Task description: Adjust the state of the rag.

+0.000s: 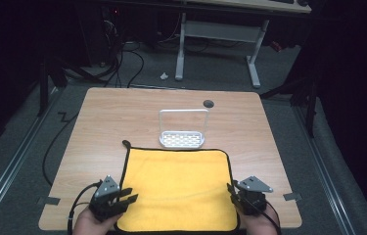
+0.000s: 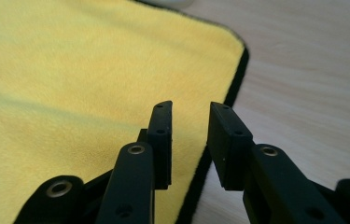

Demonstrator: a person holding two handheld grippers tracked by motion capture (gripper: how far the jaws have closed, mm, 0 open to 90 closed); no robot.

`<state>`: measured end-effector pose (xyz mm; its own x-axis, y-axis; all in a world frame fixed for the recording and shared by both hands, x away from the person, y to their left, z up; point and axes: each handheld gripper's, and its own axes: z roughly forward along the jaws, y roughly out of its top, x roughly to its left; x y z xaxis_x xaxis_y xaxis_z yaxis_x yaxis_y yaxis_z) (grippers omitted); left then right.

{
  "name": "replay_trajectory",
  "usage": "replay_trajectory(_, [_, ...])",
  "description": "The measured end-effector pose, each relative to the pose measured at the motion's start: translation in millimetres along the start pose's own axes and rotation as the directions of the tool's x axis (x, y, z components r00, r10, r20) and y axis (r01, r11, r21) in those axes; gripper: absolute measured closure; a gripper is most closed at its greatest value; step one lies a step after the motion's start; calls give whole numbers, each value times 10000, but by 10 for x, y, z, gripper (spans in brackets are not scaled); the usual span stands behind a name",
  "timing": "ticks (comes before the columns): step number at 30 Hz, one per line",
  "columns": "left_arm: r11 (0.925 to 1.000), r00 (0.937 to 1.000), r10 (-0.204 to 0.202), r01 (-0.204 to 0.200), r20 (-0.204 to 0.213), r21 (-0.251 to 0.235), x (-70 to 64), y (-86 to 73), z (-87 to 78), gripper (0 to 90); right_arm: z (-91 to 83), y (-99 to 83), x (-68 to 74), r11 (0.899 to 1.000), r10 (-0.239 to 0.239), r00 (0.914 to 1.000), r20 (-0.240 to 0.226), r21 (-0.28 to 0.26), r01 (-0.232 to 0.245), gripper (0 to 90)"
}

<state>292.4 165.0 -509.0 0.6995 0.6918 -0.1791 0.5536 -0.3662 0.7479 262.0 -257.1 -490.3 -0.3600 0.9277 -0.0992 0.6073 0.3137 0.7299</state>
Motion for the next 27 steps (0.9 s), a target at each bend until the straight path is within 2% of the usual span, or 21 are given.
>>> replay_trajectory(1, [9998,9996,-171,170,-223,-34,72,14,32,641,0,0,0,10000,0,10000,0,0,0,718])
replay_trajectory(4, [9996,9967,-280,282,-757,16,235,62,138,661,204,-26,62,9987,-196,9998,-78,467,199,738])
replay_trajectory(5, [9995,9947,-299,307,-979,71,268,70,173,670,256,-35,80,9980,-188,9998,-86,597,193,745])
replay_trajectory(6, [9993,9940,-327,345,-1039,160,297,73,206,724,337,-53,98,9965,-220,9997,-85,803,226,770])
replay_trajectory(8, [9986,9918,-348,394,-1228,350,331,70,269,735,361,-60,95,9967,-187,9998,-101,794,194,784])
replay_trajectory(10, [9988,9917,-371,409,-1232,283,331,68,284,785,375,-47,75,9967,-44,9998,-174,809,58,827])
replay_trajectory(12, [9988,9920,-363,399,-1207,279,315,71,296,817,388,-38,56,9964,-132,9998,-113,835,141,847])
replay_trajectory(16, [9994,9946,-139,170,-1031,288,223,90,351,829,409,-40,-52,9966,40,10000,-4,820,-40,862])
replay_trajectory(18, [9997,9953,-74,98,-969,245,176,107,391,825,416,-53,-194,9964,265,9995,173,807,-278,862])
replay_trajectory(19, [9998,9957,-20,40,-926,214,151,119,419,825,416,-53,-194,9964,265,9995,173,807,-278,862])
replay_trajectory(24, [10000,9991,4,-3,-433,16,47,191,562,767,372,-118,-456,9940,614,9969,499,878,-656,861])
replay_trajectory(27, [9999,9981,83,-87,-614,-57,74,225,555,723,316,-143,-527,9937,752,9959,495,793,-790,785])
